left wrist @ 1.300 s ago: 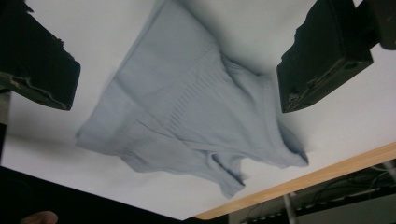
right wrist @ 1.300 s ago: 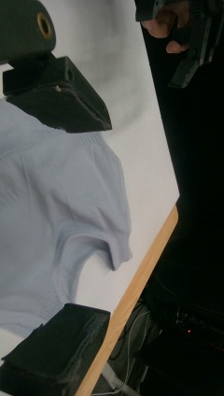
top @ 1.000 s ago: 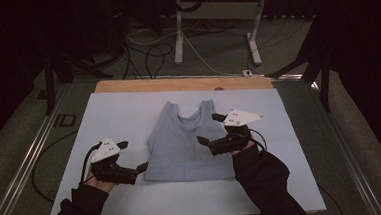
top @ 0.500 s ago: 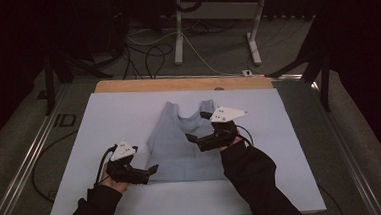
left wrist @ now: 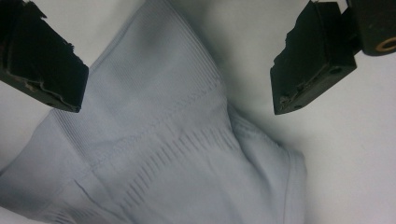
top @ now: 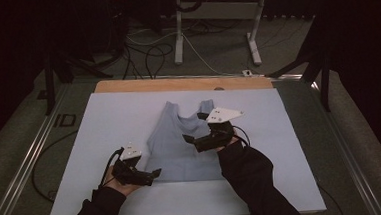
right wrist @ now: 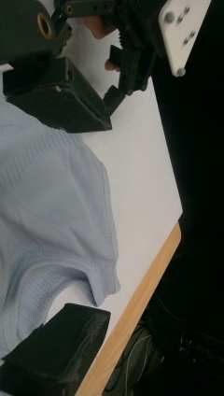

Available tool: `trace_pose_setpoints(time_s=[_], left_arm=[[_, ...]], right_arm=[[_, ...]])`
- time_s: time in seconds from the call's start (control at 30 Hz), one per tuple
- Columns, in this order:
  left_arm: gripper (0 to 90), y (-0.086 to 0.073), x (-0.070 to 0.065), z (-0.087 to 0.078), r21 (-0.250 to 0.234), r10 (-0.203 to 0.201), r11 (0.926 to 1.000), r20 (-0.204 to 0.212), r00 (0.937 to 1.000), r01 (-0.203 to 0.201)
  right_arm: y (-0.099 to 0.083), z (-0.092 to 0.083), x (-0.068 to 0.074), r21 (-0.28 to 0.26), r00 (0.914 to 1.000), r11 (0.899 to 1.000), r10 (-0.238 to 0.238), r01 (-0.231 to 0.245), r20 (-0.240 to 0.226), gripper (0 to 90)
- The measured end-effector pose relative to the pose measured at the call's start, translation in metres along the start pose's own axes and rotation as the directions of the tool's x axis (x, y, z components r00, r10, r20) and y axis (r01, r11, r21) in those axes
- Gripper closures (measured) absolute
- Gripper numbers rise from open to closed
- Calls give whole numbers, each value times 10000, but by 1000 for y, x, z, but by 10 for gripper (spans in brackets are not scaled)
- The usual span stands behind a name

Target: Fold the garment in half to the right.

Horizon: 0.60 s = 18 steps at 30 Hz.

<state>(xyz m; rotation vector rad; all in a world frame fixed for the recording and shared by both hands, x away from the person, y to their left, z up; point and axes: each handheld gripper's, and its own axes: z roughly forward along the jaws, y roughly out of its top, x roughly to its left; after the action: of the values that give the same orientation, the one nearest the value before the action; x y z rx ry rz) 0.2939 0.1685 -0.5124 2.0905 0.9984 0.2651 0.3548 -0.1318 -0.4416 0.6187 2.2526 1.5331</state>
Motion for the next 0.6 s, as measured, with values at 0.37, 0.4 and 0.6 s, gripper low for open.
trace_pose_setpoints(time_s=[0.37, 0.4, 0.6], left_arm=[[267, -5, 2, 6, 596, -560, 9967, 179, 9983, 548], [268, -5, 2, 6, 596, -560, 9967, 179, 9983, 548], [364, -7, 2, 10, 921, -683, 9937, 426, 9968, 641]], right_arm=[[-1, 10, 1, 90, 9999, 9999, 59, -58, -115, 86], [-1, 10, 1, 90, 9999, 9999, 59, -58, -115, 86], [-2, 15, 2, 143, 9999, 9999, 67, -65, -158, 85]])
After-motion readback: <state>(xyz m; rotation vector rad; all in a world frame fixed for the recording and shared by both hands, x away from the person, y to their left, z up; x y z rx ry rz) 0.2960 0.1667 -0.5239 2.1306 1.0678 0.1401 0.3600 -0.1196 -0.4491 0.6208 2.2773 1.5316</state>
